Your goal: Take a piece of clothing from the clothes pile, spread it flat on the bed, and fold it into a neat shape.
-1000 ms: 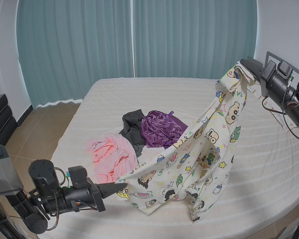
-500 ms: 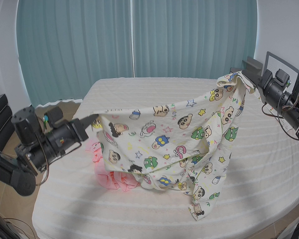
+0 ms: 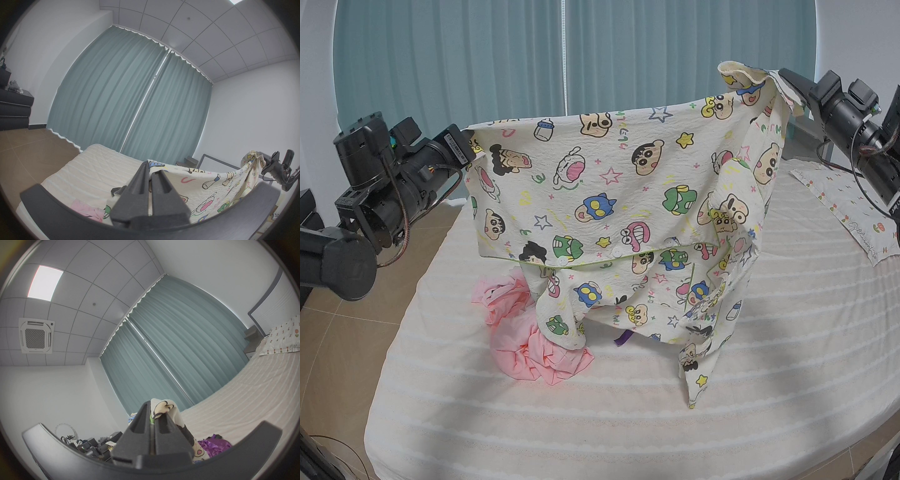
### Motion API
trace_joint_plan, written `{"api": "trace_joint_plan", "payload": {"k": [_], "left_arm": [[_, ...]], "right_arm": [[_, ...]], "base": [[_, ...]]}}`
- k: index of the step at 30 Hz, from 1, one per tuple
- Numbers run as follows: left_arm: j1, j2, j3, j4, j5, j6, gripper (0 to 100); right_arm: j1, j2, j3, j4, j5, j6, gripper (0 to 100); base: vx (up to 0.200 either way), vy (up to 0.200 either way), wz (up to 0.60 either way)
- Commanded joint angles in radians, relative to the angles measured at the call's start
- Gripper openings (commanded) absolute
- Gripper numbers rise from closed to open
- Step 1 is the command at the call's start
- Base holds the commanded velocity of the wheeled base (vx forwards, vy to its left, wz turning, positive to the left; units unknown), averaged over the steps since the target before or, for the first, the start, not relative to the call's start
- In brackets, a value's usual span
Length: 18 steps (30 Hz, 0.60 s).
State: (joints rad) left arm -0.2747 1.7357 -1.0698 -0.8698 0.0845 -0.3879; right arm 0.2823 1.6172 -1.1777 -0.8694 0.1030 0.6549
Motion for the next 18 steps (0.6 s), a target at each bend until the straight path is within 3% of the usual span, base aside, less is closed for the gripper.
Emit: {"api": "trace_joint_plan", "payload": {"k": [1, 12, 18], "left_arm": [[-0.005, 0.093, -0.027, 0.003, 0.008, 0.004, 0], [-0.040, 0.173, 0.017, 0.003, 0.024, 0.001, 0], [-0.070, 0.231, -0.064, 0.012, 0.032, 0.003, 0]], "right_arm": [[0.015, 0.085, -0.002, -0.007, -0.022, 0.002, 0], [0.011, 0.211, 0.010, -0.017, -0.106, 0.008, 0], [0.018, 0.266, -0.028, -0.056, -0.164, 0.012, 0]], "base": [[0.000, 0.000, 0.00], [0.000, 0.000, 0.00], [0.000, 0.000, 0.00]]}}
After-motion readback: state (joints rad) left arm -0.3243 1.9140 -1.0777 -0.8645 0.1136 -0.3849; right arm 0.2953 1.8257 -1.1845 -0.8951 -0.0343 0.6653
